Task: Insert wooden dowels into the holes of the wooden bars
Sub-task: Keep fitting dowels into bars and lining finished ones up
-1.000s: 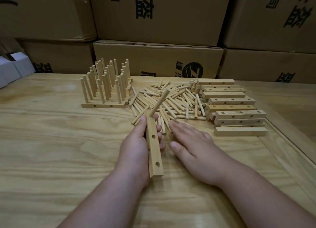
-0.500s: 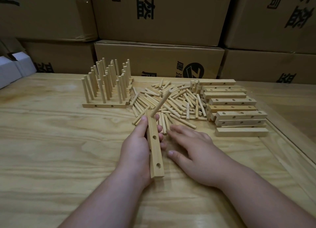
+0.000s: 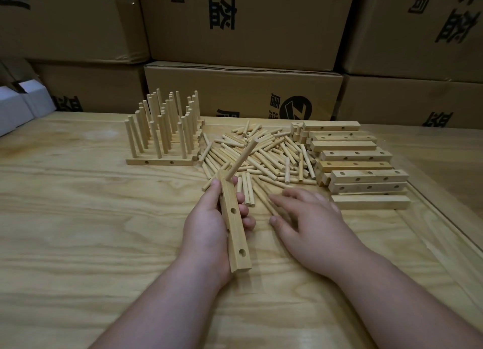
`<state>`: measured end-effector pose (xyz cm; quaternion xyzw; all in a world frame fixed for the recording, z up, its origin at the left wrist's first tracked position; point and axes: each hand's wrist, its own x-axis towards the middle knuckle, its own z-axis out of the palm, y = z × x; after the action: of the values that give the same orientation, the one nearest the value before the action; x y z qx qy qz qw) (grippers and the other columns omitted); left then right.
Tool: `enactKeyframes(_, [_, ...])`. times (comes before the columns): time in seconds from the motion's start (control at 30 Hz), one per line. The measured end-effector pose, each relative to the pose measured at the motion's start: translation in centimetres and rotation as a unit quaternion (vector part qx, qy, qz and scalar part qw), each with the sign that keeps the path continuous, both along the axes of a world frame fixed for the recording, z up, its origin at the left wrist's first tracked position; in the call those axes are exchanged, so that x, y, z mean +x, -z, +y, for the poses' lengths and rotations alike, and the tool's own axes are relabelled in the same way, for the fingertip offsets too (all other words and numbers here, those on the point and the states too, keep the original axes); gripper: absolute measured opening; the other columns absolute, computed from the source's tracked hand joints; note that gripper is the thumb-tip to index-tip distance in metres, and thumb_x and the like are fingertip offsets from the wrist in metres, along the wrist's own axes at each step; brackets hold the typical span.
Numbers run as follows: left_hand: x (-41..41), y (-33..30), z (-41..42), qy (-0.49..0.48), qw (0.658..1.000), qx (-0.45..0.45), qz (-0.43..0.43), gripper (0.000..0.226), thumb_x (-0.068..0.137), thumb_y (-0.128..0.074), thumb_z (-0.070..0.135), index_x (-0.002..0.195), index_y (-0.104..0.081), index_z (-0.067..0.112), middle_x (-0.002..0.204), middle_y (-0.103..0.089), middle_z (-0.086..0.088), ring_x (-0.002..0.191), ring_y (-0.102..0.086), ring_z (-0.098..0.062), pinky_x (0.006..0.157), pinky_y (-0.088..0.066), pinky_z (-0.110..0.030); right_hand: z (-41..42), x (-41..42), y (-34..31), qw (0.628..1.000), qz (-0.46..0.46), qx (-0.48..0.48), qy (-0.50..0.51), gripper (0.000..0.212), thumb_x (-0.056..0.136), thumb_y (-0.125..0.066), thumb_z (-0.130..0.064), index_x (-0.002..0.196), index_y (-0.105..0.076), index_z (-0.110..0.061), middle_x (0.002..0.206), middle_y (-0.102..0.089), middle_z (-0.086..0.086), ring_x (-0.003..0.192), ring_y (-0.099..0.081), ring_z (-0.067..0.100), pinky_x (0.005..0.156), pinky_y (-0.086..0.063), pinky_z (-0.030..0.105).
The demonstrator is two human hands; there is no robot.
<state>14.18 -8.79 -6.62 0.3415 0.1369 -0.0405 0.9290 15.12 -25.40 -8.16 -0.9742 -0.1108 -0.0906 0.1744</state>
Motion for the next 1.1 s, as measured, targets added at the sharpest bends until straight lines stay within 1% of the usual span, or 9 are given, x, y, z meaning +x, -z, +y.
enactKeyframes(0.13, [0.1,0.1,0.0,0.0,1.0,-0.001,0.0,0.034,0.102,-0.051,0.039,0.109,-0.07,0.012,0.066,-0.057,-0.001,0.05,-0.049,-0.011,0.042,-0.041,-0.024,0.0,0.1,-0.3,0.999,-0.047,0.014,0.005,0.025,0.091,-0.061,-0.037,0.114,-0.071,-0.034,0.112,-0.063,-0.02,0.115,-0.051,0.012,0.102,-0.042,0.036])
enactKeyframes(0.23, [0.1,0.1,0.0,0.004,1.0,-0.001,0.0,0.035,0.102,-0.051,0.04,0.11,-0.07,0.012,0.066,-0.058,-0.001,0.05,-0.049,-0.012,0.043,-0.042,-0.024,-0.2,0.2,-0.5,0.997,-0.065,0.035,0.026,0.017,0.09,-0.064,-0.028,0.104,-0.073,-0.032,0.097,-0.064,-0.018,0.104,-0.056,0.013,0.095,-0.049,0.036])
enactKeyframes(0.4, [0.2,0.2,0.0,0.006,1.0,-0.005,0.0,0.034,0.102,-0.051,0.04,0.108,-0.07,0.013,0.066,-0.057,0.0,0.05,-0.048,-0.011,0.043,-0.042,-0.024,0.0,0.2,-0.3,0.998,-0.033,0.023,0.051,0.04,0.093,-0.059,-0.049,0.127,-0.067,-0.03,0.109,-0.057,-0.01,0.113,-0.05,0.016,0.101,-0.044,0.04])
enactKeyframes(0.53, [0.2,0.3,0.1,0.006,1.0,-0.003,-0.004,0.034,0.102,-0.052,0.04,0.108,-0.071,0.013,0.066,-0.057,0.0,0.049,-0.049,-0.012,0.043,-0.042,-0.025,-0.2,0.3,-0.2,0.997,-0.037,0.037,0.063,0.022,0.092,-0.061,-0.041,0.108,-0.073,-0.032,0.101,-0.053,-0.01,0.109,-0.052,0.017,0.097,-0.046,0.039])
enactKeyframes(0.63, [0.3,0.4,0.1,0.004,1.0,-0.005,-0.003,0.034,0.102,-0.052,0.04,0.108,-0.071,0.013,0.066,-0.057,-0.001,0.049,-0.05,-0.012,0.043,-0.042,-0.024,-0.2,0.3,-0.4,0.995,-0.039,0.045,0.079,0.012,0.09,-0.061,-0.034,0.095,-0.071,-0.03,0.096,-0.054,-0.011,0.1,-0.054,0.014,0.091,-0.05,0.037])
enactKeyframes(0.77, [0.3,0.5,0.2,-0.003,1.0,-0.008,0.0,0.035,0.101,-0.053,0.042,0.109,-0.072,0.014,0.067,-0.057,-0.001,0.05,-0.049,-0.012,0.043,-0.042,-0.025,-0.3,0.5,-0.4,0.987,-0.081,0.117,0.076,0.005,0.091,-0.059,-0.03,0.094,-0.064,-0.029,0.089,-0.053,-0.017,0.087,-0.056,0.011,0.074,-0.047,0.03])
enactKeyframes(0.83, [0.3,0.5,0.2,-0.011,1.0,-0.006,0.001,0.036,0.1,-0.054,0.045,0.107,-0.074,0.016,0.067,-0.058,0.0,0.05,-0.049,-0.011,0.044,-0.042,-0.026,-0.1,0.3,-0.5,0.977,-0.117,0.173,0.052,0.003,0.095,-0.058,-0.03,0.097,-0.061,-0.032,0.086,-0.055,-0.021,0.081,-0.055,0.004,0.066,-0.04,0.02])
enactKeyframes(0.93, [0.4,0.5,0.1,-0.02,1.0,-0.007,-0.003,0.036,0.1,-0.055,0.046,0.099,-0.078,0.019,0.068,-0.057,-0.001,0.051,-0.049,-0.011,0.044,-0.041,-0.026,0.2,-0.2,-1.0,0.956,-0.182,0.23,-0.021,0.009,0.098,-0.055,-0.027,0.103,-0.062,-0.028,0.092,-0.057,-0.023,0.092,-0.054,-0.001,0.074,-0.039,0.01])
enactKeyframes(1.1, [0.2,0.1,0.1,-0.033,0.999,-0.009,0.012,0.042,0.094,-0.062,0.051,0.075,-0.081,0.019,0.064,-0.059,-0.002,0.049,-0.052,-0.013,0.043,-0.042,-0.027,0.3,-0.5,-1.2,0.943,-0.197,0.238,-0.121,0.017,0.099,-0.052,-0.019,0.107,-0.066,-0.017,0.099,-0.056,-0.019,0.096,-0.056,0.005,0.082,-0.044,0.02])
